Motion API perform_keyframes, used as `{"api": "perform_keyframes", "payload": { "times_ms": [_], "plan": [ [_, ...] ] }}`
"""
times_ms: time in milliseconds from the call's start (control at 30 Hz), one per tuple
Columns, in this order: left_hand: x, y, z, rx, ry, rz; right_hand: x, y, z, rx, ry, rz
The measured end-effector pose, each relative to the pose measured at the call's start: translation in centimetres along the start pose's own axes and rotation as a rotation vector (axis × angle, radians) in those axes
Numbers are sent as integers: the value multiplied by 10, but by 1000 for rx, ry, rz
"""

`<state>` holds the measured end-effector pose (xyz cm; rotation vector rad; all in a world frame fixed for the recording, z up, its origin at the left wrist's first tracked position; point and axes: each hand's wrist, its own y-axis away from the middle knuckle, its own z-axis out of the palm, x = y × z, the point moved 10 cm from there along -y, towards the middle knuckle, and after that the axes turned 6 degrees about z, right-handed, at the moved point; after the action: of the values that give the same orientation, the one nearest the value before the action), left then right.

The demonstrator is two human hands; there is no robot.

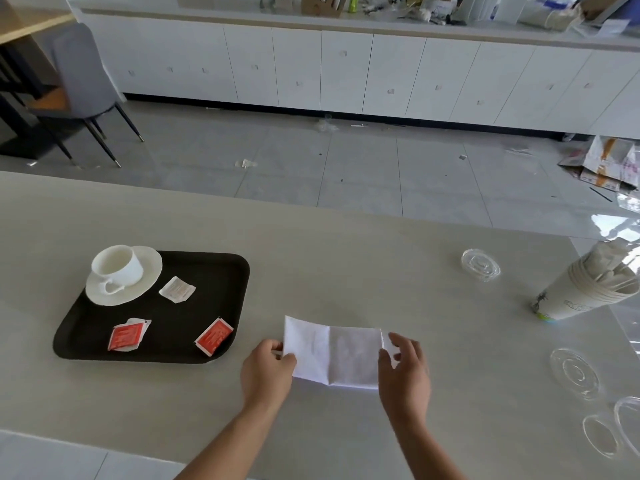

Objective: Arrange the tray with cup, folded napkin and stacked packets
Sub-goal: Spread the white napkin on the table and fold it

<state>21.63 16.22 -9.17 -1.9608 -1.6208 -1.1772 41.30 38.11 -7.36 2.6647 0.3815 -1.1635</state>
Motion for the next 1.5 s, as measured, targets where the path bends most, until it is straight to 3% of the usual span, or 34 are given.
{"api": "perform_keyframes", "payload": {
  "times_ms": [100,200,467,567,633,767,1067,1333,1500],
  "plan": [
    [18,6,-1,39,52,50,20,-15,12,-152,219,50],
    [37,10,6,40,104,129,24,-15,22,-225,235,48],
    [89,28,35,45,-41,387,18,-24,10,-198,86,81],
    [106,39,49,33,-150,505,0,-32,21,-373,-225,237],
    [114,47,59,14,-241,600,-12,-39,30,-459,-255,280],
    [125,62,76,-12,-366,757,-29,-57,27,-392,23,147],
    [112,89,111,-183,-494,906,-11,-70,27,-402,220,-65],
    [100,95,132,-244,-708,911,-1,-67,30,-434,283,-61],
    [95,94,131,-206,-685,1015,12,-61,22,-389,261,-16]
  ]
}}
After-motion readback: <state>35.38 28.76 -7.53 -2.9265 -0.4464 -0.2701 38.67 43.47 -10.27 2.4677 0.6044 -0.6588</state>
